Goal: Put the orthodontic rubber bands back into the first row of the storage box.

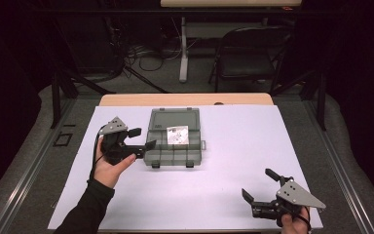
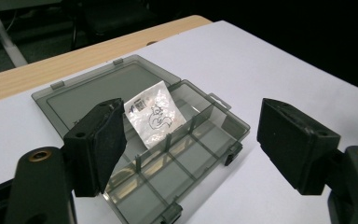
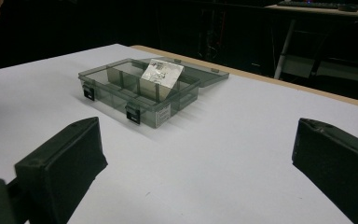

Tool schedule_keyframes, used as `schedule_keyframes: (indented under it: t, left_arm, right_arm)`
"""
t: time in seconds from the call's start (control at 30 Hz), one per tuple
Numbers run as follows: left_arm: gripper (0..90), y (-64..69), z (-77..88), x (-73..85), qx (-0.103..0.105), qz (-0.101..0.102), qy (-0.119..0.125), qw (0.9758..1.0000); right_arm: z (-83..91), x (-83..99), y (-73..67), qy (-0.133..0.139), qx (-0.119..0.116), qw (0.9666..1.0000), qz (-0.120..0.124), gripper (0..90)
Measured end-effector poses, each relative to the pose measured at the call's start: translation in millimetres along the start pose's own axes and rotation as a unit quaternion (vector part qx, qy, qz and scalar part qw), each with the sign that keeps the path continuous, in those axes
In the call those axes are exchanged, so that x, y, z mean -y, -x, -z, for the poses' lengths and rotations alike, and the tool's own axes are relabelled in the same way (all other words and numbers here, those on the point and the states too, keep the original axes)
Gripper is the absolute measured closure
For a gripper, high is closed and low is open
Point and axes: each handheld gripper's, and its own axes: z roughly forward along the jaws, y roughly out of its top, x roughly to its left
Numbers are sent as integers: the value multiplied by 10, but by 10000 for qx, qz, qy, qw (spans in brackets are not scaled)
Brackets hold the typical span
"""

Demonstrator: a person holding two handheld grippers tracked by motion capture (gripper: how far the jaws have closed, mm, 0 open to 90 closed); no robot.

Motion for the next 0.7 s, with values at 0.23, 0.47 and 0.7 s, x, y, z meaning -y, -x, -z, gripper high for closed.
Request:
schedule_keyframes:
  t: [0.23,0.47,0.7]
  left_arm:
    - [188,8,180,144,-251,80,197,9995]
    - [155,62,340,348,-95,13,355,9993]
    - [154,106,409,588,-87,-65,328,9994]
  right_arm:
    - [1,-2,-8,-1,-1,10000,19,14]
    - [8,-3,-7,3,6,10000,19,14]
    - [8,-3,-6,-4,7,10000,41,14]
